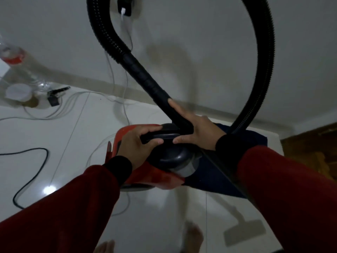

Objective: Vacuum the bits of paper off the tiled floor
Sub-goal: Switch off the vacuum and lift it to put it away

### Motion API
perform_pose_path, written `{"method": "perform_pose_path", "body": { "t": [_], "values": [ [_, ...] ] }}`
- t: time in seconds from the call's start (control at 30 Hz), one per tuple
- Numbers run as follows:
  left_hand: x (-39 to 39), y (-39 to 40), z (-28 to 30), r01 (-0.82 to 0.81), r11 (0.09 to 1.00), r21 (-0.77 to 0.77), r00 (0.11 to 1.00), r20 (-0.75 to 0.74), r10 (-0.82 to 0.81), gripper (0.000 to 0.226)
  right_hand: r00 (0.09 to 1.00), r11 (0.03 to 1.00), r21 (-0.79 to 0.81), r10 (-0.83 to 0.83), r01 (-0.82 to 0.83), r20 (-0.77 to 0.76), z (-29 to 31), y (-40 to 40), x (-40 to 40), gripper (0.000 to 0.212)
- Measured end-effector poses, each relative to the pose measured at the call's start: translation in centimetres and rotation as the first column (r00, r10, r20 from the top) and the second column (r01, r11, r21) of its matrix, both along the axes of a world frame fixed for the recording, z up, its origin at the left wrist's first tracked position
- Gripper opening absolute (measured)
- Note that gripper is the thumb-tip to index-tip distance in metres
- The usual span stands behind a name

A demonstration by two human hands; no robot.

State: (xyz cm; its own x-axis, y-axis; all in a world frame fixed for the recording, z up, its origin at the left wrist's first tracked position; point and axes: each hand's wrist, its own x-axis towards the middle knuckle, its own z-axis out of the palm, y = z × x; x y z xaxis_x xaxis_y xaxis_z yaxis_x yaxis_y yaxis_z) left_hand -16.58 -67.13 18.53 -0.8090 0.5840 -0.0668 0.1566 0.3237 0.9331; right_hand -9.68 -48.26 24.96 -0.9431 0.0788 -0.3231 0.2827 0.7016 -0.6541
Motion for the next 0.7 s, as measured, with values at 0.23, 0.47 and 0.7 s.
{"method": "perform_pose_path", "body": {
  "t": [0.23, 0.47, 0.7],
  "values": [
    [-0.7, 8.9, -6.4, -0.262, 0.965, -0.022, 0.955, 0.139, 0.262, 0.040, 0.969, 0.969, -0.060, 0.244, -0.241, 0.042, -7.2, 10.2, -5.9, 0.106],
    [1.0, 13.6, -12.6, -0.441, 0.888, -0.132, 0.859, 0.226, 0.460, 0.037, 0.876, 0.879, -0.082, 0.476, -0.470, 0.081, -14.3, 14.8, -8.6, 0.101],
    [4.3, 15.5, -18.4, -0.596, 0.778, -0.197, 0.715, 0.311, 0.626, 0.039, 0.784, 0.792, -0.065, 0.610, -0.607, 0.114, -21.6, 15.3, -8.8, 0.099]
  ]
}}
